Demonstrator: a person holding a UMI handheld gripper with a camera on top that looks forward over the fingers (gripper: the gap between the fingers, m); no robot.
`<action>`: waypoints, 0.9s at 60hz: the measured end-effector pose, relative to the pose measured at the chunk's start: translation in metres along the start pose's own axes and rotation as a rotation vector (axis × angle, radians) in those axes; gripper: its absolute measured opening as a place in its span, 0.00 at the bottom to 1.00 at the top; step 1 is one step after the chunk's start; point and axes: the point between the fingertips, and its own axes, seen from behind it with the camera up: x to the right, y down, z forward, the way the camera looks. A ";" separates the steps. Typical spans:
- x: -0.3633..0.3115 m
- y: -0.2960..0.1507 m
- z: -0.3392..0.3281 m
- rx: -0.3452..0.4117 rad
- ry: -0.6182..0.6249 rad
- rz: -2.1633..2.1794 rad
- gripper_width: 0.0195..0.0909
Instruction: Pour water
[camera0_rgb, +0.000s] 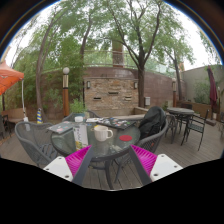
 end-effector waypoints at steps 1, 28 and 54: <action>0.000 0.000 0.000 0.001 0.000 0.000 0.90; -0.042 0.036 0.070 -0.020 -0.107 -0.041 0.89; -0.148 0.049 0.212 0.020 -0.129 -0.101 0.90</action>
